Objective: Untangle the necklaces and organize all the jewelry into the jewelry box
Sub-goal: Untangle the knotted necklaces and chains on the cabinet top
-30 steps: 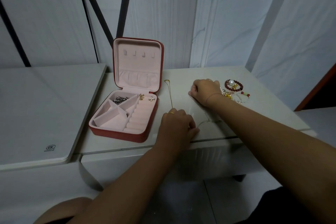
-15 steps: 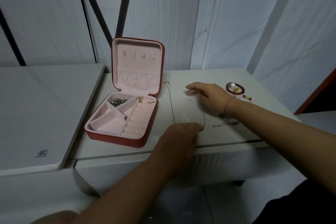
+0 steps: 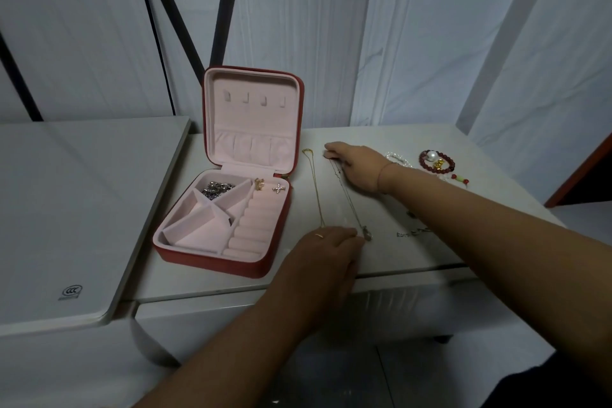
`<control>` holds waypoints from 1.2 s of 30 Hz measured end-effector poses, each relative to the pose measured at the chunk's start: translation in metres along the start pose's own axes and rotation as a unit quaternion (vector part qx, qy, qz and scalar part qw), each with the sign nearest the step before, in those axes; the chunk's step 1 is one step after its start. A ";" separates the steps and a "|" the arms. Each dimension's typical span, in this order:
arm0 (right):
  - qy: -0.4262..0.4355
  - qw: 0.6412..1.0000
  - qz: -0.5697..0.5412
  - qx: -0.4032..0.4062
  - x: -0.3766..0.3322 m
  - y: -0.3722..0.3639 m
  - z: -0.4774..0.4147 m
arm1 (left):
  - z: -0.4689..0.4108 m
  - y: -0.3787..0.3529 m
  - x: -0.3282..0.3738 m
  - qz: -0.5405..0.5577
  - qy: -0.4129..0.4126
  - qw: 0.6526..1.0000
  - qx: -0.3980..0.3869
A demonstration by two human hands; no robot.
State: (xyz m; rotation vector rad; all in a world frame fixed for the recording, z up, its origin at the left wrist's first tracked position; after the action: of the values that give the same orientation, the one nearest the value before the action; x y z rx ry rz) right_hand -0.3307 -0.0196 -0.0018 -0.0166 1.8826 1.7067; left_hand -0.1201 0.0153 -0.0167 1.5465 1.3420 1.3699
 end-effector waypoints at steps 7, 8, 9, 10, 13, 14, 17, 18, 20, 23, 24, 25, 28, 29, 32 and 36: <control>0.020 0.999 -0.027 0.015 0.011 -0.003 -0.004 | -0.015 0.002 -0.007 -0.009 0.026 1.000 0.000; 0.022 0.999 -0.015 0.018 0.012 -0.003 -0.003 | -0.018 0.002 -0.005 -0.010 0.020 1.000 -0.004; 0.024 0.999 -0.003 0.021 0.013 -0.003 -0.002 | -0.021 0.001 -0.005 -0.016 0.017 1.000 -0.013; 0.028 0.999 0.009 0.022 0.013 -0.003 -0.002 | -0.024 -0.003 -0.005 -0.031 0.014 0.999 -0.034; 0.043 0.998 0.040 0.013 0.016 -0.004 -0.003 | -0.027 -0.010 -0.004 -0.044 0.016 0.995 -0.092; 0.047 0.998 0.048 0.009 0.017 -0.005 -0.005 | -0.028 -0.012 -0.004 -0.043 0.015 0.993 -0.104; 0.052 0.997 0.064 0.000 0.018 -0.004 -0.009 | -0.028 -0.014 -0.007 -0.067 0.002 0.992 -0.110; 0.053 0.996 0.069 0.000 0.018 -0.004 -0.010 | -0.026 -0.012 -0.008 -0.072 -0.003 0.992 -0.103; 0.050 0.996 0.080 0.002 0.019 -0.004 -0.012 | -0.024 -0.009 -0.008 -0.071 -0.008 0.993 -0.092; 0.042 0.996 0.084 0.004 0.020 -0.005 -0.015 | -0.019 -0.004 -0.009 -0.066 -0.004 0.994 -0.081; 0.039 0.996 0.085 0.004 0.020 -0.006 -0.016 | -0.019 -0.003 -0.009 -0.066 -0.003 0.995 -0.079; 0.036 0.996 0.086 0.004 0.020 -0.006 -0.017 | -0.018 -0.002 -0.009 -0.067 -0.001 0.995 -0.078; 0.028 0.995 0.097 0.005 0.018 -0.007 -0.020 | -0.016 0.000 -0.008 -0.073 0.005 0.993 -0.088; 0.026 0.994 0.102 0.005 0.017 -0.007 -0.022 | -0.015 0.000 -0.009 -0.075 0.007 0.993 -0.092; 0.022 0.993 0.114 0.003 0.013 -0.007 -0.025 | -0.014 0.002 -0.010 -0.084 0.019 0.991 -0.100; 0.009 0.992 0.126 -0.004 0.009 -0.006 -0.029 | -0.012 0.002 -0.013 -0.081 0.035 0.988 -0.126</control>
State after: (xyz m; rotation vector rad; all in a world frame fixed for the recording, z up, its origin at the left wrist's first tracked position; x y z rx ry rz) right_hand -0.3478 -0.0442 -0.0112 0.2121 1.9577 1.8847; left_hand -0.1299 0.0002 -0.0157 1.2068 1.2526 1.4400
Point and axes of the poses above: each hand's wrist, its own z-axis away from the middle knuckle, its own y-axis out of the back of the hand, x = y × z, the point moved 3 cm from there along -z, towards the middle knuckle, and after that the axes turned 2 degrees about -z, right-handed, at the moved point
